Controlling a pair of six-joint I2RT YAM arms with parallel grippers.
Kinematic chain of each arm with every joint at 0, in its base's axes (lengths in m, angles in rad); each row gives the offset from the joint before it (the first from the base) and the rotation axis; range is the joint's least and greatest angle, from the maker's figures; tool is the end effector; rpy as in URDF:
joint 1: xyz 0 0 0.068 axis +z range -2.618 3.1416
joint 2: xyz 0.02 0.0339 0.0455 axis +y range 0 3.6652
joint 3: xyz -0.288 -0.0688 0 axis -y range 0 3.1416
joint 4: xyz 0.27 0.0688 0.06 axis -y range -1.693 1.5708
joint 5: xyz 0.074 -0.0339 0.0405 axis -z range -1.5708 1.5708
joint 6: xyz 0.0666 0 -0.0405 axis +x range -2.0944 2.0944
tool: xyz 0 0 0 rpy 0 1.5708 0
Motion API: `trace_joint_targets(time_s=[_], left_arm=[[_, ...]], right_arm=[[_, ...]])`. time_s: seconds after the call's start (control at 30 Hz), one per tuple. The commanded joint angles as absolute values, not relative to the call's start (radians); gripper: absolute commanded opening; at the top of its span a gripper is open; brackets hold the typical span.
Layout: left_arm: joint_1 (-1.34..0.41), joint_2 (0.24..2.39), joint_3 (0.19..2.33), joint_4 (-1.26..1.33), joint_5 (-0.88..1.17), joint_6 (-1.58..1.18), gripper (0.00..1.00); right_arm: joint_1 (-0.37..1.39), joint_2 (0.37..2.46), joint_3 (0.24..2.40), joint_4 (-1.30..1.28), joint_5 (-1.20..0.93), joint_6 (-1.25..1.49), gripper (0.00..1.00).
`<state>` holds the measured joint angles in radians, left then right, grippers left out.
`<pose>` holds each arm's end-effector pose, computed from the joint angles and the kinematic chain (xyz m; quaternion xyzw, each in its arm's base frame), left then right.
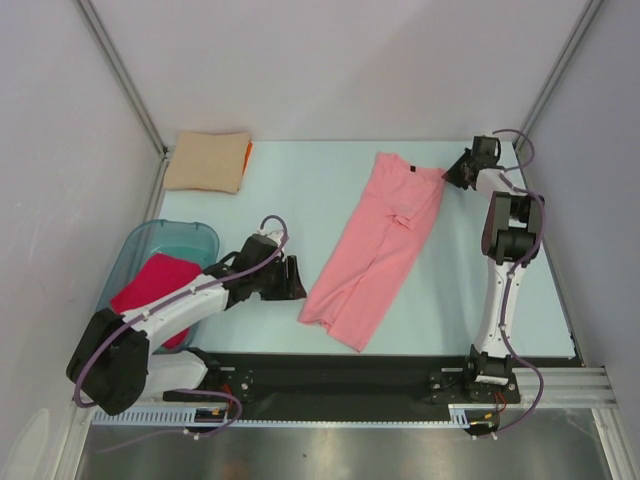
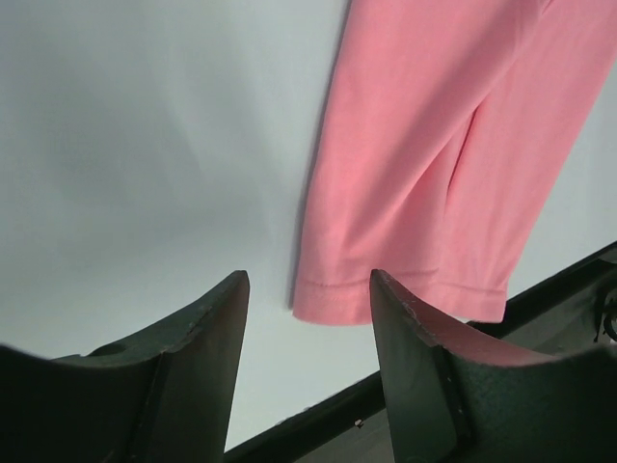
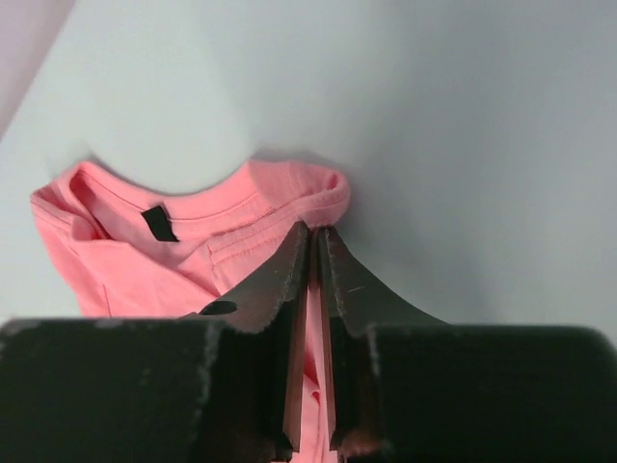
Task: Fold and stack the t-shirts
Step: Fold the tshirt
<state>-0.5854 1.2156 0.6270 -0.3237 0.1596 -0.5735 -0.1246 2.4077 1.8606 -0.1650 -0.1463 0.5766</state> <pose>0.2136 -0.1543 0.1730 0.0314 0.9431 -0.2396 0.2284 0.5981 -0.0651 0.1258 0.2829 0.8621 0.1578 0.3897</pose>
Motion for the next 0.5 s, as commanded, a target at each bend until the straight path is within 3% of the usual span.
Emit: trace_joint_targets(time_s=[0.0,0.17,0.37,0.43,0.47], left_arm=[[-0.578,1.232,0.672,-0.278,0.207,-0.545,0.59],[-0.578,1.296,0.678,-0.212,0.255,-0.552,0.61],[-0.580,1.381,0.672,-0.112,0.360,-0.557,0.64],[-0.580,1.396,0.661,-0.068,0.377,-0.564,0.64],[-0.580,1.400,0.660,-0.057,0.382,-0.566,0.64]], right_arm=[[-0.112,2.499,1.994,-0.161,-0.130,0.586,0.11],[-0.091,2.634,2.224,-0.127,-0.175,0.623,0.06],[-0.052,2.775,2.443,-0.135,-0.196,0.618,0.06],[-0.048,2.770,2.486,-0.162,-0.195,0.606,0.12],[-0.049,2.757,2.494,-0.217,-0.181,0.597,0.24]])
